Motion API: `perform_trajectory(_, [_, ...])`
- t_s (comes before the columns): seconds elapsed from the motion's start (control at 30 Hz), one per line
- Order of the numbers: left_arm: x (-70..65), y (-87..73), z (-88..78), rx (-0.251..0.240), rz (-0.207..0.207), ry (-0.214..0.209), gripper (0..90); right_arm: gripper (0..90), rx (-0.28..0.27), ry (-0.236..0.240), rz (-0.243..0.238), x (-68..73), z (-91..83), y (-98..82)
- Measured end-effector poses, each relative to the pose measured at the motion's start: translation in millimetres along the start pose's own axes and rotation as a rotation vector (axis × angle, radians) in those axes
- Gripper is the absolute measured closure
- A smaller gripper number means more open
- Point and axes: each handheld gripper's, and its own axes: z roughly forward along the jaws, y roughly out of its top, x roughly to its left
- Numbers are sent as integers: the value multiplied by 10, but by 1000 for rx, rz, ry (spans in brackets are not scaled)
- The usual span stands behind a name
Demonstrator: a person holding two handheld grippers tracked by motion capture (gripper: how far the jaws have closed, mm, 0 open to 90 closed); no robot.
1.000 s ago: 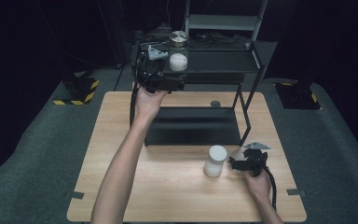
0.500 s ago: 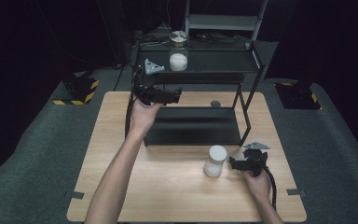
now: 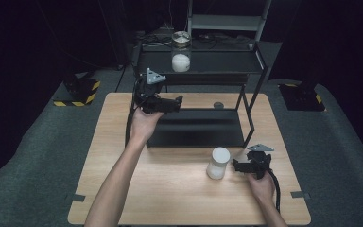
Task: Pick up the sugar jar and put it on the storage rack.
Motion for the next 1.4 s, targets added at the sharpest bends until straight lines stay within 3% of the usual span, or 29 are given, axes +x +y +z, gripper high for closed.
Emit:
perform_trajectory(0.77, [-30,-262,46,41,18,-13,9,0,0,0,0,0,0,0])
perform_trajectory(1.4, [-7,-588,122,77,-7,-12,9,0,0,-1,0,1,0,0])
